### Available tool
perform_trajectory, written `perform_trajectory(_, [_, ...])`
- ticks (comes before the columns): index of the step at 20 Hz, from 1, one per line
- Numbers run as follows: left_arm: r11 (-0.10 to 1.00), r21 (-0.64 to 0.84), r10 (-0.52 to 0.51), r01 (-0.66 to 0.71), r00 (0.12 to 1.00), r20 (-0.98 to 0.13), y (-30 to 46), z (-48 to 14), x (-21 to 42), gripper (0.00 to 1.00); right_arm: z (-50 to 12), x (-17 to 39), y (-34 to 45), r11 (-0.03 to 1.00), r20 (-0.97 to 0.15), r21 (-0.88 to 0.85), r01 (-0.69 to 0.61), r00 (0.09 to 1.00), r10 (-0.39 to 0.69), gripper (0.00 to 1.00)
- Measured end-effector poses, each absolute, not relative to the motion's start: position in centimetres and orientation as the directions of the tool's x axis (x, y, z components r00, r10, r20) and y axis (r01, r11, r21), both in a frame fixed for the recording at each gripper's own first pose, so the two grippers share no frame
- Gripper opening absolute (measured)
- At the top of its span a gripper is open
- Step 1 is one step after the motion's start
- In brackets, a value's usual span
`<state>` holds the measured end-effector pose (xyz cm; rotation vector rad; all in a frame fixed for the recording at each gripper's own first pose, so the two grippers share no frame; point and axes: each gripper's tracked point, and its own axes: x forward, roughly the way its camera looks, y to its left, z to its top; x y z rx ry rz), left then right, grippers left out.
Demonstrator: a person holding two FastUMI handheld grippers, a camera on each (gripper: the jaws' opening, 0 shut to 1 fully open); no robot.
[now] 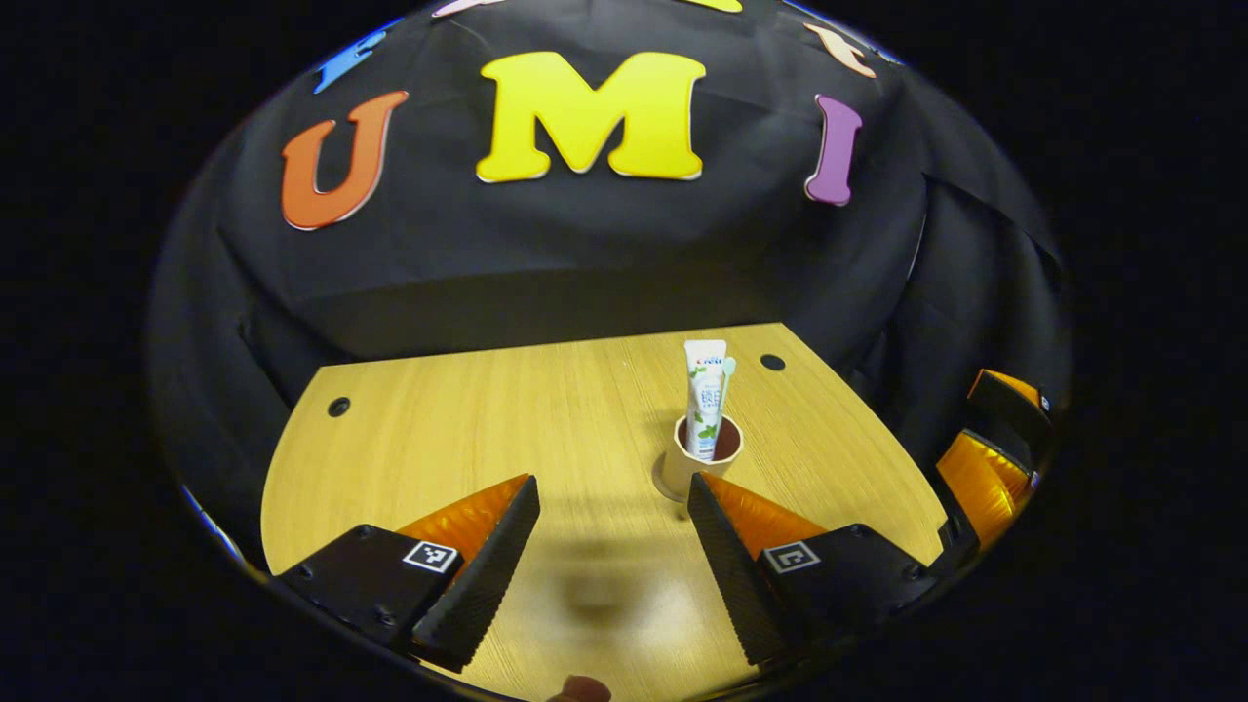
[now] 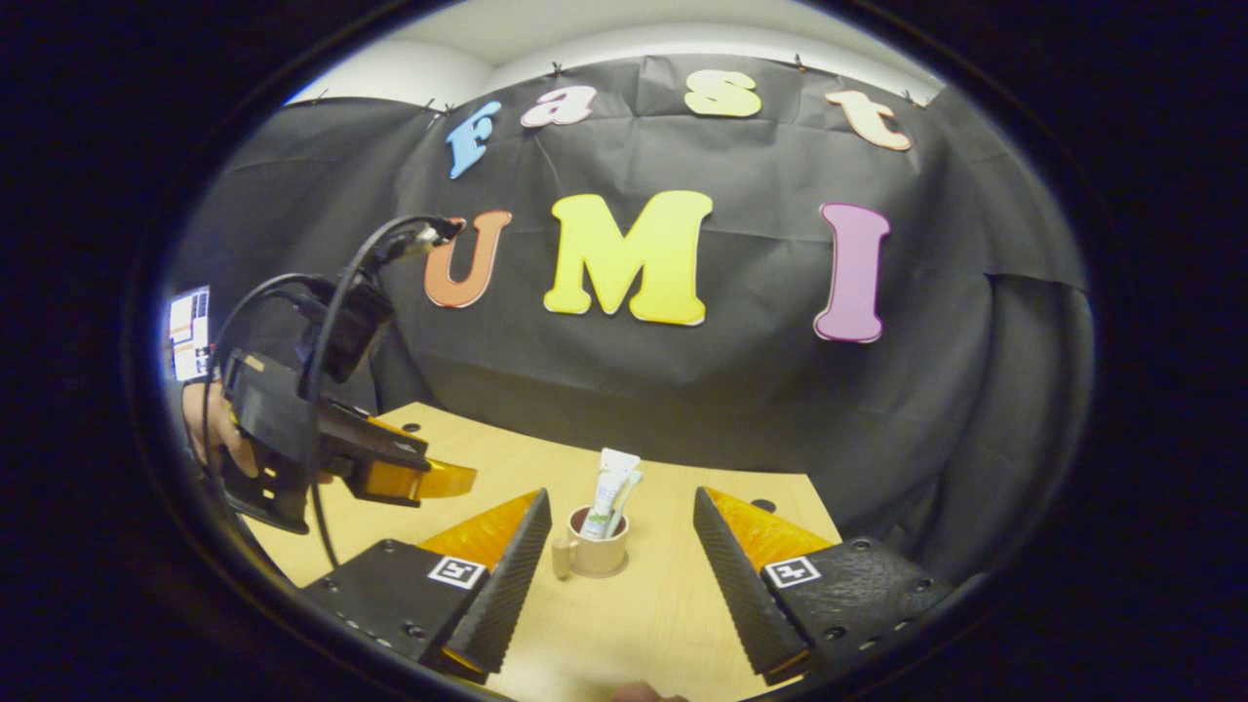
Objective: Put the toothbrush and toothpaste on the desktop into the cup, then pick up the cup and place it on the coaster on the desktop.
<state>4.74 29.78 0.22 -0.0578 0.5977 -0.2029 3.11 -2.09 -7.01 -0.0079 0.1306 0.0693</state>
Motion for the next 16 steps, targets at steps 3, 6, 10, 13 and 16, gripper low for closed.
perform_trajectory(3, [0.991,-0.103,-0.127,0.09,0.884,-0.449,33.5,2.8,3.1,0.98,-6.2,3.6,-0.2,0.995,-0.11,0.017,-0.103,0.988,0.104,0.95])
perform_trajectory(6, [0.992,-0.127,-0.059,0.013,0.929,-0.365,36.2,4.7,1.3,0.98,-4.2,3.8,1.1,0.99,-0.035,0.018,-0.137,0.99,0.137,0.95])
perform_trajectory(10, [0.992,-0.121,0.012,-0.046,0.964,-0.265,38.6,6.6,-0.2,0.98,-2.0,3.6,2.0,0.989,0.062,0.0,-0.148,0.987,0.148,0.97])
perform_trajectory(13, [0.994,-0.102,0.024,-0.048,0.973,-0.228,39.4,7.6,-1.0,0.98,-2.3,3.6,2.9,0.987,0.042,-0.004,-0.163,0.986,0.163,0.96])
perform_trajectory(16, [0.994,-0.096,0.03,-0.052,0.976,-0.216,39.6,7.8,-1.4,0.98,-2.0,3.4,3.6,0.986,0.039,-0.002,-0.164,0.986,0.164,0.95])
